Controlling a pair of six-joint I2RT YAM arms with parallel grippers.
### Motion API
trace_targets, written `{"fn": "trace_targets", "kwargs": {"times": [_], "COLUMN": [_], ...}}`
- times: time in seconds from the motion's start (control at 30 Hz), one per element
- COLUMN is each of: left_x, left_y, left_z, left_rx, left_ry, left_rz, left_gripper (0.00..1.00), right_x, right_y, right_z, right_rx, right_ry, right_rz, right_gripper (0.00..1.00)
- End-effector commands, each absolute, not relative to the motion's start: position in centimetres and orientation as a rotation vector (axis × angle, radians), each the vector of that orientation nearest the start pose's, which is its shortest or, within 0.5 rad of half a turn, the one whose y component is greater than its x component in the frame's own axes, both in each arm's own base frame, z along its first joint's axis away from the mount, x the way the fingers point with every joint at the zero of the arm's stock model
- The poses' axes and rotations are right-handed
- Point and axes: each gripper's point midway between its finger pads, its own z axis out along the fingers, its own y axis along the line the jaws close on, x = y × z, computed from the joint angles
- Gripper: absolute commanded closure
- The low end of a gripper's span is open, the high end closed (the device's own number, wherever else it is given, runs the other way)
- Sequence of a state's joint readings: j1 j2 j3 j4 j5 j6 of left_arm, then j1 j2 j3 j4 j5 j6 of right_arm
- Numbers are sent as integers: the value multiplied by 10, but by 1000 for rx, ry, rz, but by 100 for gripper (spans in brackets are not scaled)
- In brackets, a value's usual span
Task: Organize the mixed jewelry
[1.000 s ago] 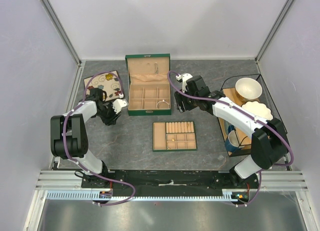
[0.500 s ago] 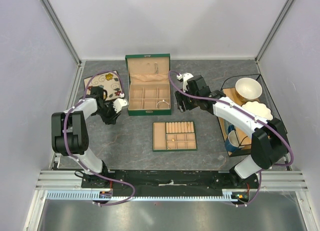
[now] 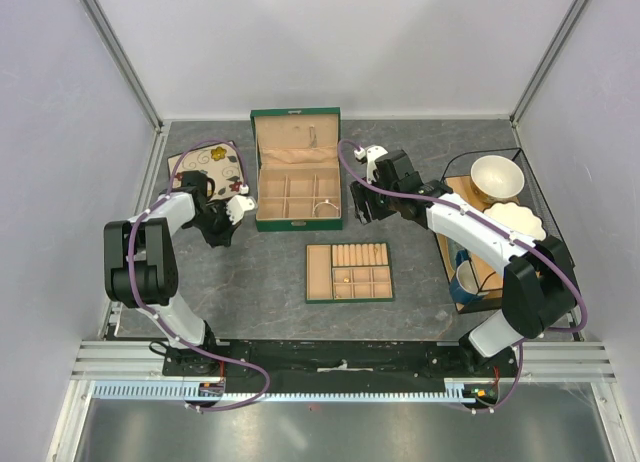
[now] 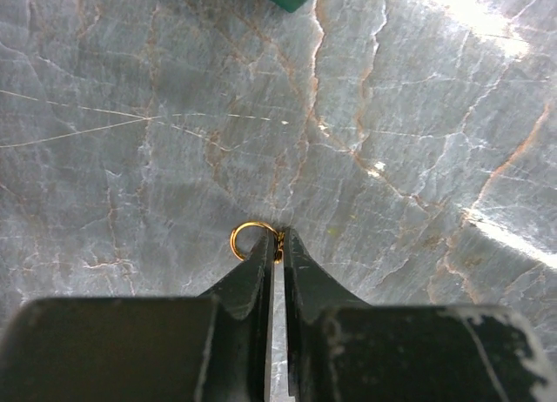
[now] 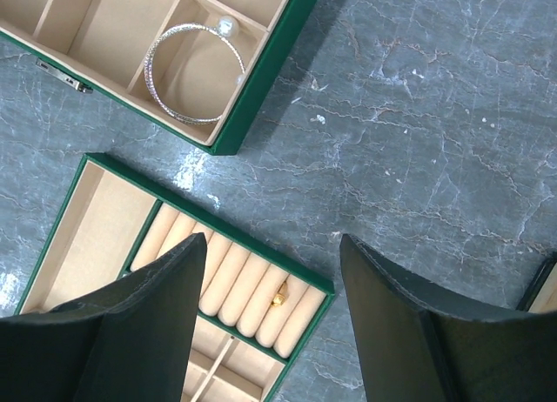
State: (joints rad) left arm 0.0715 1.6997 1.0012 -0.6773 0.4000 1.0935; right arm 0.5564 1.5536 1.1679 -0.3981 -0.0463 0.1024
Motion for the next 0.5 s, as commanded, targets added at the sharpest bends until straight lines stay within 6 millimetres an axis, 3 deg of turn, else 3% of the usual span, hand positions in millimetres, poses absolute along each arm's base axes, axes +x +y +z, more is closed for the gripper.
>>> {"fn": "trace_targets", "kwargs": {"times": [0.0, 0.1, 0.3, 0.43, 0.47], "left_x": [298, 301, 274, 261, 250], "left_y": [-26, -55, -107, -136, -142], "left_z": [29, 67, 148, 196, 206], "left_rx": [1347, 1266, 1181, 1189, 1179], "left_ry": [2368, 2256, 2053, 1903, 1904], "left_rz": [-430, -606, -994, -1162, -1228], "left_gripper": [98, 98, 98, 98, 98], "right_x": [348, 347, 335, 329, 322], "right_y": [232, 236, 265, 282, 287], "right_z": [153, 159, 186, 218, 229], "right_rx": [-543, -559, -722, -869, -913], "right_ry": [2267, 2252, 2162, 2031, 1981], "right_rz": [408, 439, 637, 738, 789], "right_gripper": [30, 29, 26, 25, 25]}}
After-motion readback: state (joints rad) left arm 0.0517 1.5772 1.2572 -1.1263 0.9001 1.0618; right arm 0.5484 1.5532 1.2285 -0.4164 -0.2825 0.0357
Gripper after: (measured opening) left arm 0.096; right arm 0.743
